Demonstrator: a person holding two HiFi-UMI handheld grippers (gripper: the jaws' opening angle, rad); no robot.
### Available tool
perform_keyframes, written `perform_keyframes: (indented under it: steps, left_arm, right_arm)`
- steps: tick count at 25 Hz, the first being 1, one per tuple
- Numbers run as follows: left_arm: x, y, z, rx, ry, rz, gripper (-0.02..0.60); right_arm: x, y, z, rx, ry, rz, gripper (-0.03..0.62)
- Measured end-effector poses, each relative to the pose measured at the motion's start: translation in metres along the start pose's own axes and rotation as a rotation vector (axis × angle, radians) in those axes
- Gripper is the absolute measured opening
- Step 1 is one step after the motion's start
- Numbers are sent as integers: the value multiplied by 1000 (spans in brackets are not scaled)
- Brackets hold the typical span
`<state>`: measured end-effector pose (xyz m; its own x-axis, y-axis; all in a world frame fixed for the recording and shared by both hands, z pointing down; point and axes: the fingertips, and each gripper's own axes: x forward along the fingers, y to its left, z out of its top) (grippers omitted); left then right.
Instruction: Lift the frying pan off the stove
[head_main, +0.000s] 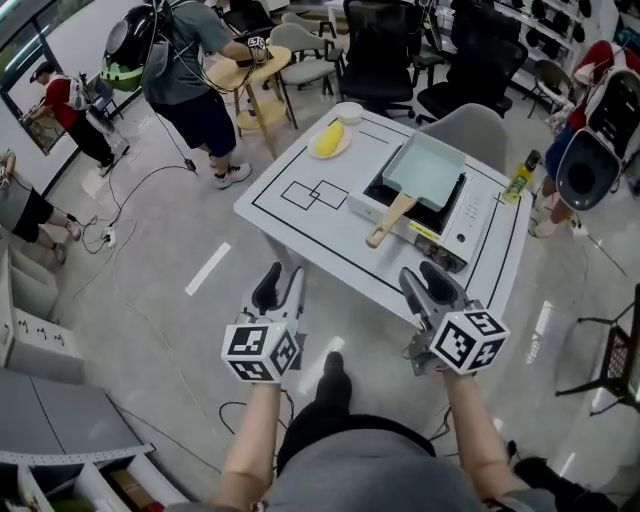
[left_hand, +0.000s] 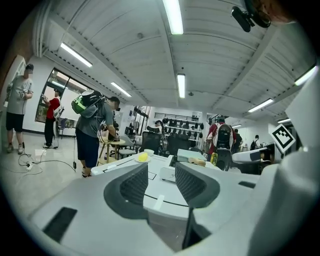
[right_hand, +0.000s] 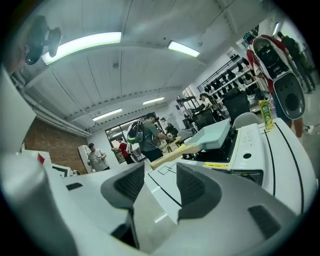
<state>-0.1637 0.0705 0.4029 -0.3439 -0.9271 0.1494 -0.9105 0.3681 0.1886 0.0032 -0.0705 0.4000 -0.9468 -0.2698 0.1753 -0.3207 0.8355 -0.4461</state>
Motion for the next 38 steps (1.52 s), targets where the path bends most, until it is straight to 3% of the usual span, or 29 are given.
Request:
perform_keyframes:
  steps: [7, 14, 26, 38]
  left_arm:
    - [63, 38, 21, -7, 0, -64, 156]
    - [111, 51, 34, -8, 15, -155, 156]
    - [168, 32, 36, 5, 56, -224, 156]
    - [219, -2, 43, 32, 60, -254, 156]
  right_arm:
    - [46, -19, 29, 23, -48, -80, 204]
    - [65, -34, 44, 89, -87, -155, 206]
    - [77, -73, 61, 152, -110, -204, 206]
    - [69, -109, 78, 218, -133, -193, 206]
